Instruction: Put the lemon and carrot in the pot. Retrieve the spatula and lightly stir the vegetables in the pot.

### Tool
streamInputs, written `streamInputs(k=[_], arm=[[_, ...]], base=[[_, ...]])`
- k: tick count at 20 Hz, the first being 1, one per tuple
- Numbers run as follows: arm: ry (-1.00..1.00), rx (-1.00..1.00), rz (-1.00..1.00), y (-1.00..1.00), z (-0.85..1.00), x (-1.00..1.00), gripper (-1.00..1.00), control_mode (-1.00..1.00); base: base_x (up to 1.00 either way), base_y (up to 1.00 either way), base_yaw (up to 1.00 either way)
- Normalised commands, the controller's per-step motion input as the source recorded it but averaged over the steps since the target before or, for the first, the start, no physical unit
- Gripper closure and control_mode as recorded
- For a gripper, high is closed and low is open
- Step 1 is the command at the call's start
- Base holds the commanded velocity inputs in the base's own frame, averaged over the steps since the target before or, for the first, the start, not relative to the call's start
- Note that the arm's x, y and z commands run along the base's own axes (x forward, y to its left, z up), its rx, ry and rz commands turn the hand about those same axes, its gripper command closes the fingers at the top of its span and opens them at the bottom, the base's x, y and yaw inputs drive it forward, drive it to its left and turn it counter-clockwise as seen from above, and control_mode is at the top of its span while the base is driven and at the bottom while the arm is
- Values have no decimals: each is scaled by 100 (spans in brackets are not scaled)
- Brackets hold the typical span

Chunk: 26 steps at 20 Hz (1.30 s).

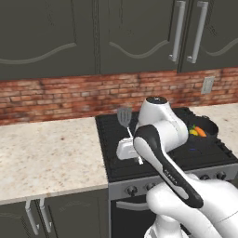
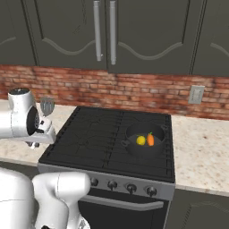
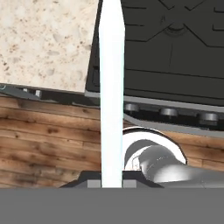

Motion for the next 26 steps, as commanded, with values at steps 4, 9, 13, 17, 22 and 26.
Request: streamInputs(k=[4,9,13,17,22,26], arm=[[16,-1,0,-84,35,0,100,-100],[12,-4,0,-40,7,-21,100,-100],[6,-2,-5,-22,0,-12,100,-100],[0,0,-11,-13,-1,0,100,-100],[0,0,-1,-1,0,0,100,-100],[0,0,0,0,0,0,100,-100]], base=[[0,0,0],[0,0,0],[0,0,0],[0,0,0],[0,0,0],[0,0,0]])
